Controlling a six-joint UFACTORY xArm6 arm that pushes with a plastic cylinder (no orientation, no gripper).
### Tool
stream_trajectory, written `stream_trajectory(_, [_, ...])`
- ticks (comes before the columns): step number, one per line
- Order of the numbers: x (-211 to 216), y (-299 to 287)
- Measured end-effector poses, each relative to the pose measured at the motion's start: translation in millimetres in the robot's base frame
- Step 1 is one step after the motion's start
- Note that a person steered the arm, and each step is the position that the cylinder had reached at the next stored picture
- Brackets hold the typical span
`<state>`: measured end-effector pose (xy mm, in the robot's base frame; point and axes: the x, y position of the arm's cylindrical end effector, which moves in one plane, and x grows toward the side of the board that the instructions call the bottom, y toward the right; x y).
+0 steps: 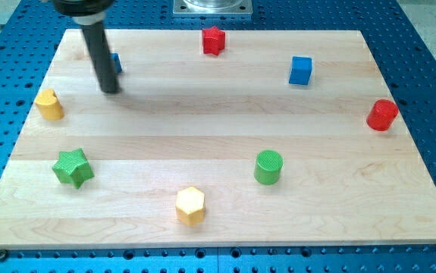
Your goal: Push the blue triangle slightly upwards
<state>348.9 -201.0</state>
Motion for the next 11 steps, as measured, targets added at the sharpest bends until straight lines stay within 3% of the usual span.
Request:
stream_trajectory(2, [-29,2])
stream_trajectory(3, [-31,48])
stream_trajectory(4, [-35,26])
stream_trajectory(5, [-5,47])
stream_trajectory(7, [4,95])
stream_trajectory(11, [8,101])
